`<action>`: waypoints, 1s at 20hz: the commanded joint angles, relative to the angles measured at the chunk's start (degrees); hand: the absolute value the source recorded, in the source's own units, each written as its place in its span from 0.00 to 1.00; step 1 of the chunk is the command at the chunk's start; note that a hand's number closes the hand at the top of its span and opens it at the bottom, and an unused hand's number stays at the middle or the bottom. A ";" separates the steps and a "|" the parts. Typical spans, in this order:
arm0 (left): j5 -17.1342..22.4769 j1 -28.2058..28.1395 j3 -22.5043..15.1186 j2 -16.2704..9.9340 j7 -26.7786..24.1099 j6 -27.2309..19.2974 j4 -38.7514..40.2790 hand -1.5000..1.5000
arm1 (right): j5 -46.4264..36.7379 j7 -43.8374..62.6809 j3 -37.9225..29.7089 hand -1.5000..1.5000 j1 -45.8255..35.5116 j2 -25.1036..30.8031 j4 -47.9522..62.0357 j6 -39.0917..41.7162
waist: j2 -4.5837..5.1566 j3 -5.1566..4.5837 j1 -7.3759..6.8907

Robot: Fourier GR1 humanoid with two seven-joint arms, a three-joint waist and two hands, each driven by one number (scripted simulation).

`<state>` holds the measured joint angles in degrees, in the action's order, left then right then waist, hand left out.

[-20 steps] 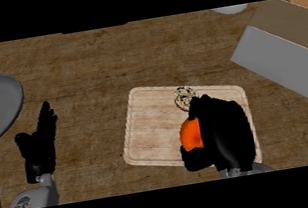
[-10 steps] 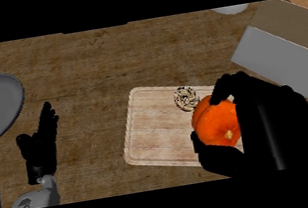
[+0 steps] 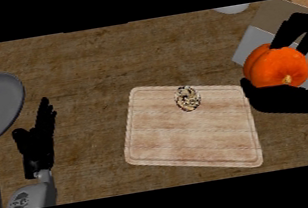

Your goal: Pick the squash from the cutting board and place it in the cardboard box

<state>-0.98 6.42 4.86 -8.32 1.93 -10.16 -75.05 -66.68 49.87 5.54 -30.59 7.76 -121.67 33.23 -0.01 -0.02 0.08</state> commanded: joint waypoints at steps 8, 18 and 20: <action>-0.64 -1.14 -0.68 1.71 -0.16 -0.52 0.29 0.50 | 9.47 -18.24 -19.05 1.00 0.75 8.36 19.70 -14.27 | 0.13 0.05 -0.31; -0.01 -3.02 -0.75 0.24 0.78 1.84 -3.43 0.50 | 4.55 -32.39 -22.57 1.00 -5.64 16.70 53.02 -30.93 | 0.37 0.06 -1.37; -2.45 -1.77 -2.43 2.65 1.77 -1.67 -3.72 0.50 | 8.89 -33.64 -26.02 1.00 -5.86 14.67 57.29 -33.64 | 0.36 0.08 -1.10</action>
<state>-1.78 3.93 3.87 -7.27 2.48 -9.78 -77.89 -59.42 19.84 -17.35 -34.29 21.72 -75.29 4.64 0.26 0.04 -0.88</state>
